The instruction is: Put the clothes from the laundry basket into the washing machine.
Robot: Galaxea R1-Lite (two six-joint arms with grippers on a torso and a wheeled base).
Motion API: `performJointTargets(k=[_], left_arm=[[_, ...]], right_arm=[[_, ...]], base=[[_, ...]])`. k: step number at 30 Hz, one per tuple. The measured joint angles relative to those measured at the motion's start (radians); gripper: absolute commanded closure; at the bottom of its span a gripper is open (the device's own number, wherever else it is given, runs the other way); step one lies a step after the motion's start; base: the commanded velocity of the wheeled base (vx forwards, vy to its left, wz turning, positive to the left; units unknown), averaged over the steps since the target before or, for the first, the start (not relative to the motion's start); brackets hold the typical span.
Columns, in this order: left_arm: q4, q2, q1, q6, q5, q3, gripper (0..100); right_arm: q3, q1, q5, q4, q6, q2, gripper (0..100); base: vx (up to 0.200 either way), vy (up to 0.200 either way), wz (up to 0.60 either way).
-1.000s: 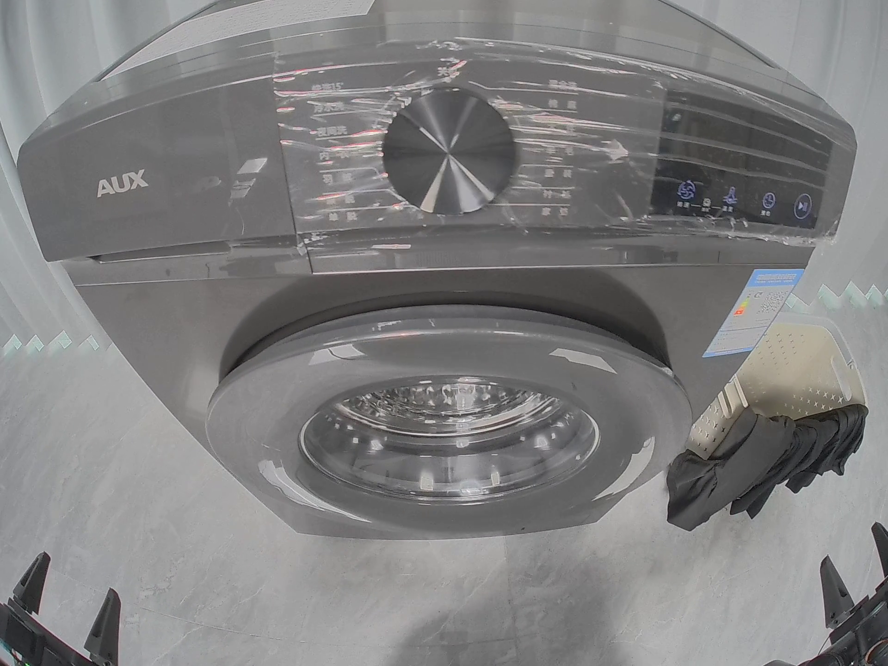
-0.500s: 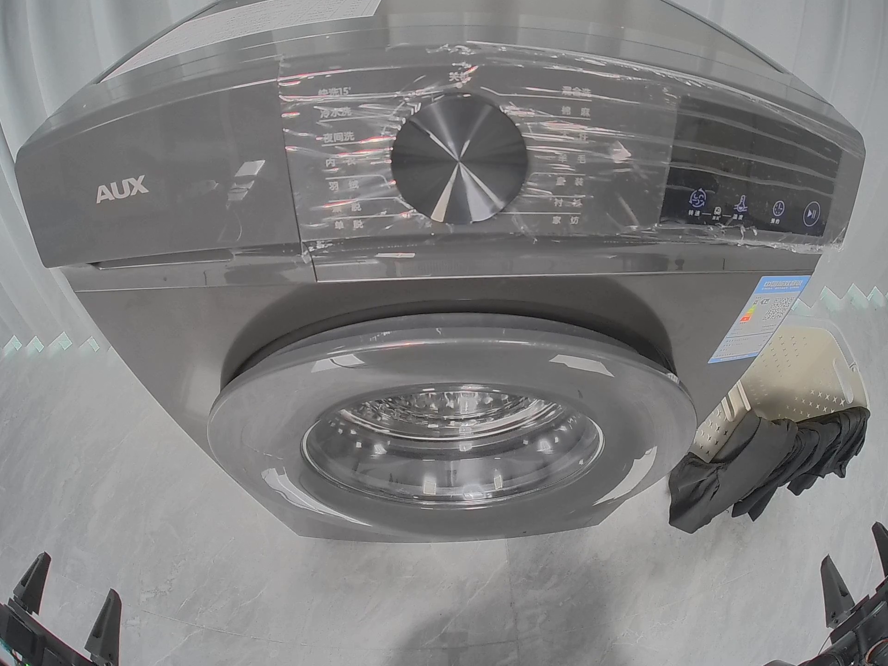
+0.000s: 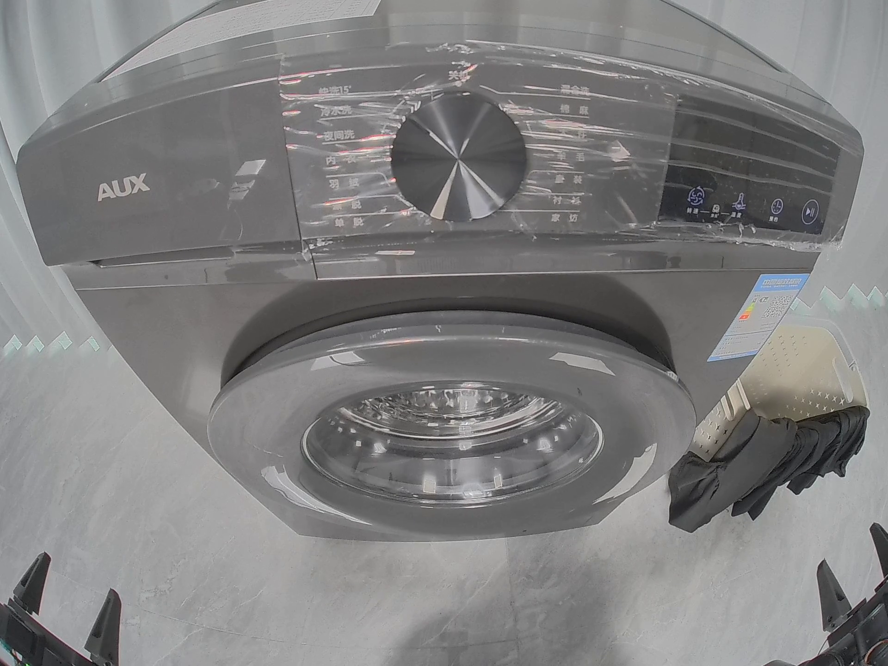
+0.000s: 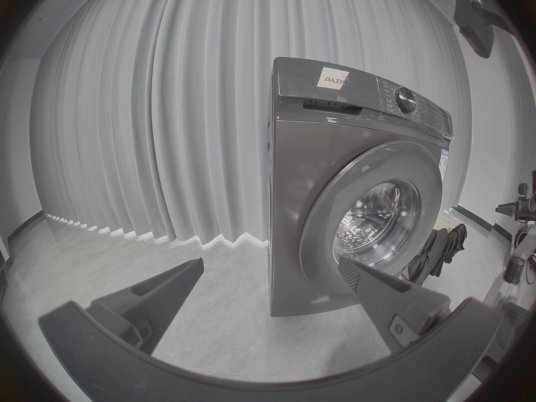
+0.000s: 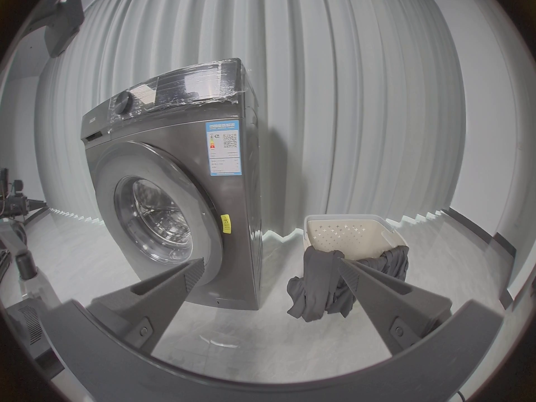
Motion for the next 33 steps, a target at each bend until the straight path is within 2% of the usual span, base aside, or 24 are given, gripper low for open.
performJointTargets(k=[3, 11, 17, 19, 22, 29, 33], left_arm=[[0.0, 0.0, 0.0, -0.001, 0.0, 0.0, 0], [0.0, 0.0, 0.0, -0.001, -0.001, 0.0, 0], [0.0, 0.0, 0.0, 0.0, -0.001, 0.0, 0], [0.0, 0.0, 0.0, 0.0, -0.001, 0.0, 0], [0.0, 0.0, 0.0, 0.0, -0.001, 0.0, 0], [0.0, 0.0, 0.0, 0.0, -0.001, 0.0, 0], [0.0, 0.0, 0.0, -0.001, -0.002, 0.0, 0]], right_arm=[[0.0, 0.0, 0.036, -0.01, -0.017, 0.0, 0], [-0.011, -0.001, 0.033, -0.047, -0.021, 0.0, 0], [-0.174, 0.009, 0.039, -0.036, -0.004, 0.043, 0], [-0.253, 0.027, 0.065, -0.012, -0.002, 0.092, 0], [-0.319, 0.057, 0.105, 0.0, -0.01, 0.186, 0], [-0.343, 0.161, 0.212, -0.061, -0.036, 0.455, 0], [-0.342, 0.234, 0.239, -0.148, -0.026, 0.623, 0]], base=[[0.0, 0.0, 0.0], [0.0, 0.0, 0.0], [0.0, 0.0, 0.0], [0.0, 0.0, 0.0], [0.0, 0.0, 0.0], [0.0, 0.0, 0.0], [0.0, 0.0, 0.0]])
